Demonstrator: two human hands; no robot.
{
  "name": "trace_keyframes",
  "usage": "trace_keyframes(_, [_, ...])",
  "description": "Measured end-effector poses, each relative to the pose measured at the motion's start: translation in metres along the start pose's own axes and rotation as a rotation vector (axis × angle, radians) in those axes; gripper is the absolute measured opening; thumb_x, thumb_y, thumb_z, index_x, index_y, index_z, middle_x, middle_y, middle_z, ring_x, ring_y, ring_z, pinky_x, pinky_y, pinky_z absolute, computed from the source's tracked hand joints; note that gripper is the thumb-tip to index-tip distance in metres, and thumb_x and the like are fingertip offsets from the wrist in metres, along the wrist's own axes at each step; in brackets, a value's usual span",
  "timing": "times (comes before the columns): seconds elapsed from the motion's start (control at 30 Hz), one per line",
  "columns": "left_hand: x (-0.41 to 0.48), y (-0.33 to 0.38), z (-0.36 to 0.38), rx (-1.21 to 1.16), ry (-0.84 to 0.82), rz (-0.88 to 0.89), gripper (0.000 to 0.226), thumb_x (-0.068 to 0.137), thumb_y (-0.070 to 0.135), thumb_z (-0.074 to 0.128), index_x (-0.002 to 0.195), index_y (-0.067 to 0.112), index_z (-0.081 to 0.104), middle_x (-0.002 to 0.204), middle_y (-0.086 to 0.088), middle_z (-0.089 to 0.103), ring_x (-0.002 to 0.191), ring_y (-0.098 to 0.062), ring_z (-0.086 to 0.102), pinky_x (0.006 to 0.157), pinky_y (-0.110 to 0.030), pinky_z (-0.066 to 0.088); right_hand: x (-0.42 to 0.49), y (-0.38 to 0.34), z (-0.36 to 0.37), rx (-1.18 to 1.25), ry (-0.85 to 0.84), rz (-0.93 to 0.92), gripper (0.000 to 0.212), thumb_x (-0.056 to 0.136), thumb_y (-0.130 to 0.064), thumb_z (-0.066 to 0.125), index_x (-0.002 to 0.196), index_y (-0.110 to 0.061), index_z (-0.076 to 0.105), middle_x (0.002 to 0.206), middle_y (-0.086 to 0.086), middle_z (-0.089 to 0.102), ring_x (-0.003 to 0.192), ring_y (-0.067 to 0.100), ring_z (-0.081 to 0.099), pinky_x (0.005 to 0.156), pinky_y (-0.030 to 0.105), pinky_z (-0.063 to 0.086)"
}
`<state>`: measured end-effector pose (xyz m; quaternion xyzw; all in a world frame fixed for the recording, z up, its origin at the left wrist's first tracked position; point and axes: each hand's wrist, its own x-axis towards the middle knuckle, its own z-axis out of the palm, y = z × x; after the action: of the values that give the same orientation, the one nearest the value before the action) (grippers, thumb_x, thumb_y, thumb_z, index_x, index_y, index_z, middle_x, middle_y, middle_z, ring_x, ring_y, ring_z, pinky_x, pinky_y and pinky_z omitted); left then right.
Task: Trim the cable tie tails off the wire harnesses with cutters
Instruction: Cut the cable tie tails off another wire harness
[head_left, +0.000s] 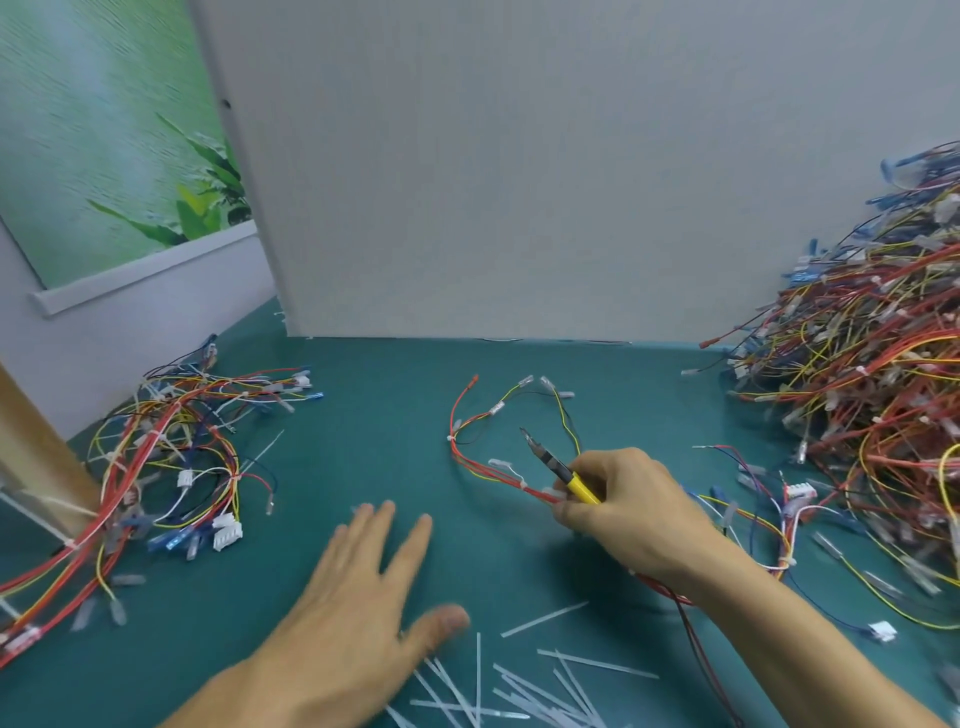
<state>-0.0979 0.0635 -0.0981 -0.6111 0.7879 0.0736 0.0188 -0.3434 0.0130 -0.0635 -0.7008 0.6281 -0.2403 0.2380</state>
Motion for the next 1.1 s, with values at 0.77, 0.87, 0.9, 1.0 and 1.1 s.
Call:
trace_keyframes(0.77, [0.127, 0.021, -0.046, -0.302, 0.098, -0.444, 0.051, 0.081, 0.064, 0.051, 0.071, 0.015, 0.055, 0.072, -0.005, 0.062, 0.070, -0.027, 0.065, 0.063, -0.027, 0.049, -0.017, 0.068, -0.100, -0.507, 0.024, 0.517, 0.037, 0.087, -0.049, 0.061, 0.097, -0.013, 0.058, 0.113, 0.017, 0.066, 0.098, 0.030, 0.064, 0.078, 0.031, 0.049])
trace_keyframes(0.87, [0.136, 0.032, -0.039, -0.201, 0.124, -0.472, 0.035, 0.075, 0.050, 0.063, 0.067, 0.019, 0.049, 0.070, 0.001, 0.051, 0.075, -0.025, 0.056, 0.060, -0.027, 0.040, -0.016, 0.084, -0.070, -0.459, 0.019, 0.528, 0.044, 0.084, -0.062, 0.055, 0.078, -0.019, 0.047, 0.113, 0.014, 0.063, 0.104, 0.033, 0.061, 0.080, 0.033, 0.047])
trace_keyframes(0.9, [0.137, 0.034, -0.038, -0.207, 0.131, -0.474, 0.028, 0.076, 0.039, 0.064, 0.067, 0.018, 0.049, 0.070, 0.001, 0.050, 0.075, -0.026, 0.056, 0.060, -0.027, 0.039, -0.014, 0.085, -0.066, -0.437, 0.035, 0.523, 0.044, 0.081, -0.060, 0.057, 0.075, -0.018, 0.045, 0.109, 0.013, 0.064, 0.101, 0.033, 0.061, 0.079, 0.034, 0.048])
trace_keyframes(1.0, [0.139, 0.034, -0.038, -0.257, 0.133, -0.481, 0.005, 0.076, 0.015, 0.059, 0.072, 0.014, 0.060, 0.074, -0.004, 0.060, 0.071, -0.027, 0.062, 0.057, -0.028, 0.045, -0.003, 0.081, -0.060, -0.391, 0.010, 0.491, 0.021, 0.076, -0.037, 0.059, 0.077, -0.017, 0.050, 0.099, 0.009, 0.062, 0.095, 0.032, 0.061, 0.079, 0.033, 0.050])
trace_keyframes(1.1, [0.140, 0.022, -0.037, -0.529, 0.153, -0.520, 0.010, 0.075, 0.010, 0.058, 0.074, 0.004, 0.066, 0.069, -0.010, 0.068, 0.049, -0.024, 0.066, 0.053, -0.029, 0.057, 0.008, 0.075, -0.058, -0.314, 0.099, 0.434, 0.011, 0.076, -0.026, 0.055, 0.080, -0.016, 0.053, 0.093, 0.010, 0.061, 0.092, 0.033, 0.059, 0.077, 0.035, 0.049])
